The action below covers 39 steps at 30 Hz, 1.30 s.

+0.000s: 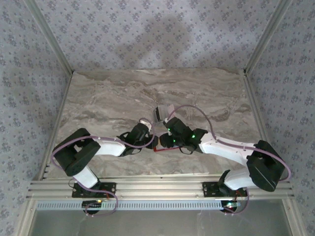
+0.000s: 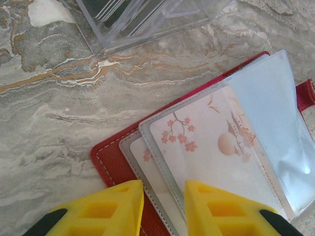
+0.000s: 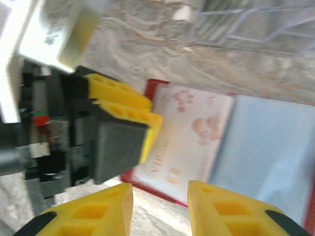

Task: Put the credit cards into the card holder
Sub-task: Flip over the card slot in the card holder.

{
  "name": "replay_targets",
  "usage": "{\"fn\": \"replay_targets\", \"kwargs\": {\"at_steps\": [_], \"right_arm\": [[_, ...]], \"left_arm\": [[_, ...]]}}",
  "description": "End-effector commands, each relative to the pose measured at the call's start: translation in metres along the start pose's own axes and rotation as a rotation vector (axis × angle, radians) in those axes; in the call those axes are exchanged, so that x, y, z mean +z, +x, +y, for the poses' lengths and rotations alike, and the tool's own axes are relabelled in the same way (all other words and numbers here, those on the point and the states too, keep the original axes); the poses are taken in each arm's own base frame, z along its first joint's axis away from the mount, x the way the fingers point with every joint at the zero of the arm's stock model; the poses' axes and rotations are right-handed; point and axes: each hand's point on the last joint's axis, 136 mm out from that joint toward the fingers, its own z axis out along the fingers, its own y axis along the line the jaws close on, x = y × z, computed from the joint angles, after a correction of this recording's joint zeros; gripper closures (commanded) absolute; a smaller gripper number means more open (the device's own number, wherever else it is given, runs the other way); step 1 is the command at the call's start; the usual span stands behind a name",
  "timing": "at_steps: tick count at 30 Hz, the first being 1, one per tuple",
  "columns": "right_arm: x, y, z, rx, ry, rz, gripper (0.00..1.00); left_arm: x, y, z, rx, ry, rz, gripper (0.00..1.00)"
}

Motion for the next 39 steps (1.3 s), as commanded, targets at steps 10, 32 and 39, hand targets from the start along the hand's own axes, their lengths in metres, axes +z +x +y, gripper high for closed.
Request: {"fn": "replay_targets", "kwargs": {"at_steps": [10, 32, 39], "right_arm": [[0.022, -0.014, -0.067, 0.081, 0.261, 0.035, 0.53], [0.055, -0.024, -0.066, 0.089, 0.196, 0.054, 0.56], [0.043, -0.025, -0.056, 0.088, 0.116, 0.032, 0.59]], "left_arm": [[0.005, 0.037, 0.023, -0.025, -0.065, 0.129, 0.71], [0.002, 0.039, 0.025, -0.02, -0.068, 0.128, 0.71], [0.002, 0.039, 0.025, -0.02, -0.068, 0.125, 0.71]]}}
